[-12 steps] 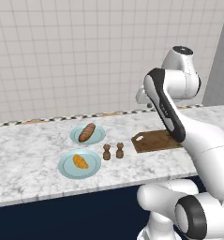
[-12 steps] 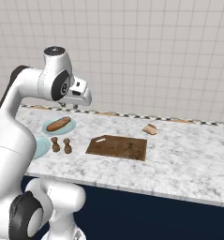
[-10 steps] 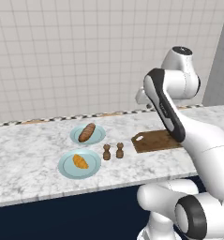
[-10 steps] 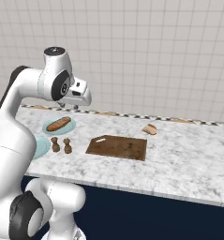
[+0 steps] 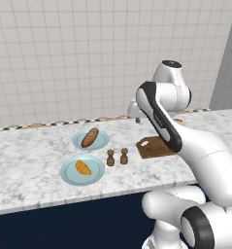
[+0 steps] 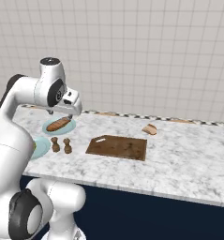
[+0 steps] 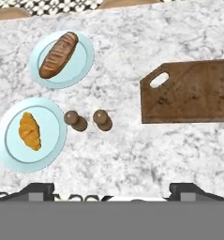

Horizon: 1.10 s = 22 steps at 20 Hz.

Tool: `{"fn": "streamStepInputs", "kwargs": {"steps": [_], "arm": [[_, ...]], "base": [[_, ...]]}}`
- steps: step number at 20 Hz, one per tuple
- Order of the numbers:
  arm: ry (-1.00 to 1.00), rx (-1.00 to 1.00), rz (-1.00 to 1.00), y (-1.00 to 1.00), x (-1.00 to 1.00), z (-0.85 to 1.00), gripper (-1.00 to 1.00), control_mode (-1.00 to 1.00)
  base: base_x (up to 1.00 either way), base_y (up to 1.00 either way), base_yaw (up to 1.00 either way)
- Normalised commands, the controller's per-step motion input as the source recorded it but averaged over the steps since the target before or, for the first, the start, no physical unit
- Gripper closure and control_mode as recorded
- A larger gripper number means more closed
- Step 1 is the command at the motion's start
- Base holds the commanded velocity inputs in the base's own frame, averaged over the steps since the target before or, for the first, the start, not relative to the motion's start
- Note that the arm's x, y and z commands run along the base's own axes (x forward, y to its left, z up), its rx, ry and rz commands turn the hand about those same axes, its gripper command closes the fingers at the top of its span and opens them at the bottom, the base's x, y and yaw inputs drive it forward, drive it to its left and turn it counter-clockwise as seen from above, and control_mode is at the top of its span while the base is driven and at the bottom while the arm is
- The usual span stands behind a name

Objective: From the different types of pastries on the counter, select a croissant and place it on the cutting board. Then retrieve a jar of jam from the cabinet and place it alongside the croissant on the cutting board.

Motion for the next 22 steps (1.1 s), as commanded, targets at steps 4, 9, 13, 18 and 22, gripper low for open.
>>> {"fn": "streamStepInputs", "kwargs": {"steps": [4, 9, 13, 18, 22], "arm": [[0.00, 0.13, 0.20, 0.99, 0.00, -0.88, -1.00, -1.00], [0.00, 0.00, 0.27, 1.00, 0.00, -0.71, -1.00, -1.00], [0.00, 0.00, 0.21, 1.00, 0.10, -0.11, -1.00, -1.00], [0.08, -0.01, 0.19, 0.94, 0.47, -0.16, -1.00, -1.00], [0.16, -0.11, 0.15, 0.37, 0.63, -0.08, -1.00, -1.00]], "base": [[0.00, 0.00, 0.00], [0.00, 0.00, 0.00], [0.00, 0.00, 0.00], [0.00, 0.00, 0.00], [0.00, 0.00, 0.00]]}}
